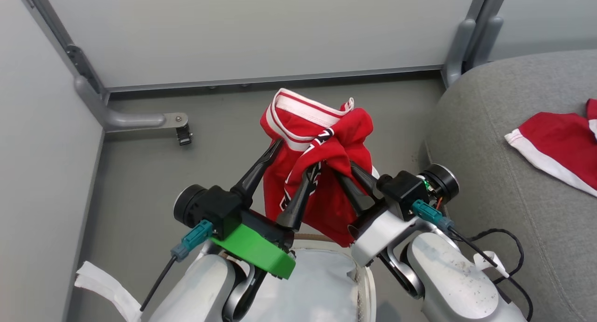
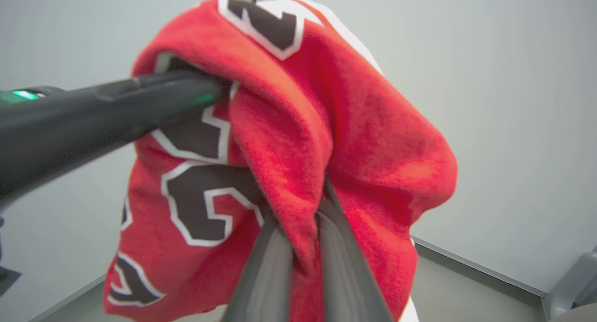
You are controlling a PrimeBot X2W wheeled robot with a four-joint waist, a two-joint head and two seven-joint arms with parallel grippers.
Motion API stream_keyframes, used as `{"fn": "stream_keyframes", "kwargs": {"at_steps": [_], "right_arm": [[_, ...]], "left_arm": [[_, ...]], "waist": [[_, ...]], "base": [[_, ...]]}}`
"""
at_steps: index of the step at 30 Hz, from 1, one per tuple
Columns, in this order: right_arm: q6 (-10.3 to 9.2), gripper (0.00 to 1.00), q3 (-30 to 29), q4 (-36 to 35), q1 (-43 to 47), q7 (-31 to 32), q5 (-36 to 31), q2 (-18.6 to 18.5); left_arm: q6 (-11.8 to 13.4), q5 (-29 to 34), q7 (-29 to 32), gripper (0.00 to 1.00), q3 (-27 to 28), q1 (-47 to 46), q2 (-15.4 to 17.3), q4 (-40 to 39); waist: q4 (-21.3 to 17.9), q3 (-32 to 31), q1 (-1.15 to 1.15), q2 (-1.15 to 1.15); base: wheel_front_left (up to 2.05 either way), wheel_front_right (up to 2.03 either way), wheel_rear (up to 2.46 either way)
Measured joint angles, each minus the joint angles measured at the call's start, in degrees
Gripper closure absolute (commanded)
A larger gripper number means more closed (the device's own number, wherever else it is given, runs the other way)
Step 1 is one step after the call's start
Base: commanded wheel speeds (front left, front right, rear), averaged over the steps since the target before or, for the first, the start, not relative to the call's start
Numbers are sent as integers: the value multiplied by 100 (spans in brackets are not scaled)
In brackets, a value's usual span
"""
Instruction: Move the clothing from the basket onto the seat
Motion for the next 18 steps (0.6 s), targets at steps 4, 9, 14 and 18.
{"fn": "stream_keyframes", "kwargs": {"at_steps": [4, 9, 14, 18], "right_arm": [[0, 100, -142, -36, 69, 0, 83, 0], [0, 100, -399, -127, 163, 0, 65, -2], [0, 100, -725, -277, 303, 0, -41, -10], [0, 100, -978, -352, 388, 0, -204, -13]], "left_arm": [[0, 86, 0, 0, 37, 28, 37, 24], [0, 157, 1, 0, 69, 65, 122, 44], [0, 205, 1, 0, 31, 76, 223, 56], [0, 205, 0, 0, -3, 79, 279, 38]], "waist": [[-347, 23, 0, 0], [-967, 103, 0, 0], [-1652, 220, 0, 0], [-2207, 341, 0, 0]], "base": [[0, 0, 0], [0, 0, 0], [0, 0, 0], [0, 0, 0]]}}
